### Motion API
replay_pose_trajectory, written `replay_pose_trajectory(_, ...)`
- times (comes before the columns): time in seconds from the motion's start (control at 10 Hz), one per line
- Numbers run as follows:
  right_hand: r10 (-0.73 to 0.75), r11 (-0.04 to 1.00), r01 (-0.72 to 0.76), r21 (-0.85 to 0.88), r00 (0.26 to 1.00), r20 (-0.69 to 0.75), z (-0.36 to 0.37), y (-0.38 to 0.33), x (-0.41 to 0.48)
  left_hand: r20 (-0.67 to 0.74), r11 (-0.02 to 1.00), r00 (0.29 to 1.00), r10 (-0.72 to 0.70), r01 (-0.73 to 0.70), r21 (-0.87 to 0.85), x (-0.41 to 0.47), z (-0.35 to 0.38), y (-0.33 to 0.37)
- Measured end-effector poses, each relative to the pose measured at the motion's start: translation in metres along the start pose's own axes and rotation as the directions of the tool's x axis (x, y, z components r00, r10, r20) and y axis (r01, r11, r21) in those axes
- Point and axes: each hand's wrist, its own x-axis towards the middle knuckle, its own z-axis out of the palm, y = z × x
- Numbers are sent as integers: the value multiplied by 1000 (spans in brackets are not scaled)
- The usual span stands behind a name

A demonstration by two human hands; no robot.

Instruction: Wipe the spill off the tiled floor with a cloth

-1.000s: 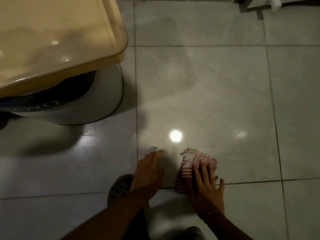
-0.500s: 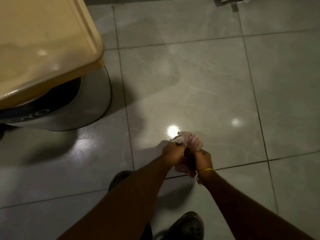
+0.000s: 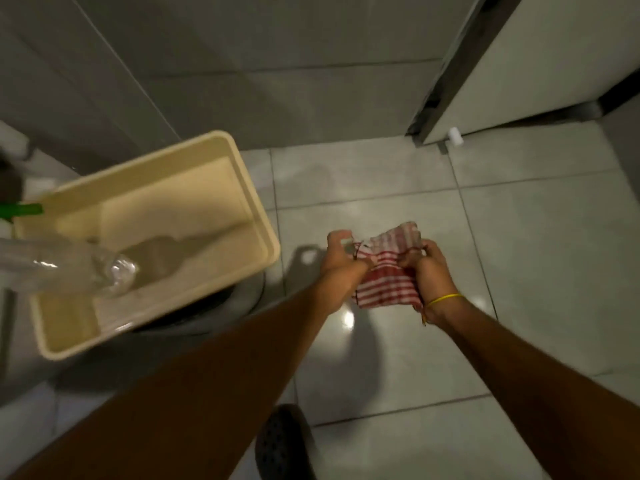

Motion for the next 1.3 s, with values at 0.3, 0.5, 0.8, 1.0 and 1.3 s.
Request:
replay_pose_trajectory(0.3,-253,883,360,-300,906,340,140,-88,-13,-4,851,907,422,-395,346,-13,-143,106)
replay_pose_trajectory(0.5,-241,488,639,-595,754,612,228,-60,-22,-104,775,902,418,-295,558,-7,-224,57)
replay_pose_trajectory(0.8,-145,-203,714,-670,655,742,268,5,-32,-95,447,954,285,-45,893,8,-250,-5)
replay_pose_trajectory(1.0,-217,-293,674,-678,644,734,239,-23,-52,-204,196,915,347,142,970,-13,-237,9)
replay_pose_trajectory(1.3,-389,-249,633,-733,628,674,150,-116,-93,-73,57,823,564,49,997,-87,-171,116)
